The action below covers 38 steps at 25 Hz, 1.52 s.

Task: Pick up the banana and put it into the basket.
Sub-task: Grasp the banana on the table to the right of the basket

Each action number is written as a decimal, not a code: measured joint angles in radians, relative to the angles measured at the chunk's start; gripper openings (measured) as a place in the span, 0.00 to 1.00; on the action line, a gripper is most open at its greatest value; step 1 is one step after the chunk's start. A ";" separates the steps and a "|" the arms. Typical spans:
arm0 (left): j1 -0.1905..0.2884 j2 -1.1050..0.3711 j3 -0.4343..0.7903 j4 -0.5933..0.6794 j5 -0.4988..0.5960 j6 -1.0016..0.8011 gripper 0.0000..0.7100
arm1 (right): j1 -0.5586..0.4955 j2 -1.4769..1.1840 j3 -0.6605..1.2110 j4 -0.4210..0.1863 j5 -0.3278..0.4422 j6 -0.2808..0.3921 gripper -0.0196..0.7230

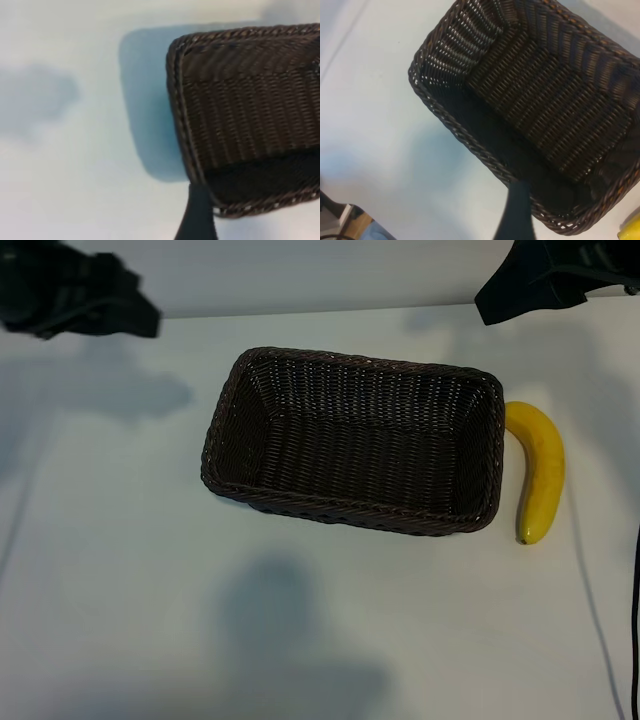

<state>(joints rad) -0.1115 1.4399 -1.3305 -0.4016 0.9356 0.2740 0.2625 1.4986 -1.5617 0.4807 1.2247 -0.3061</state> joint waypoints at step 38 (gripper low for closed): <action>0.073 -0.058 0.189 -0.198 -0.049 0.191 0.86 | 0.000 0.270 0.000 -0.516 -0.014 0.257 0.84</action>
<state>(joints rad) -0.0385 1.3818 -1.1414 -0.5992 0.8865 0.4646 0.2625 1.7689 -1.5617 -0.0351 1.2105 -0.0495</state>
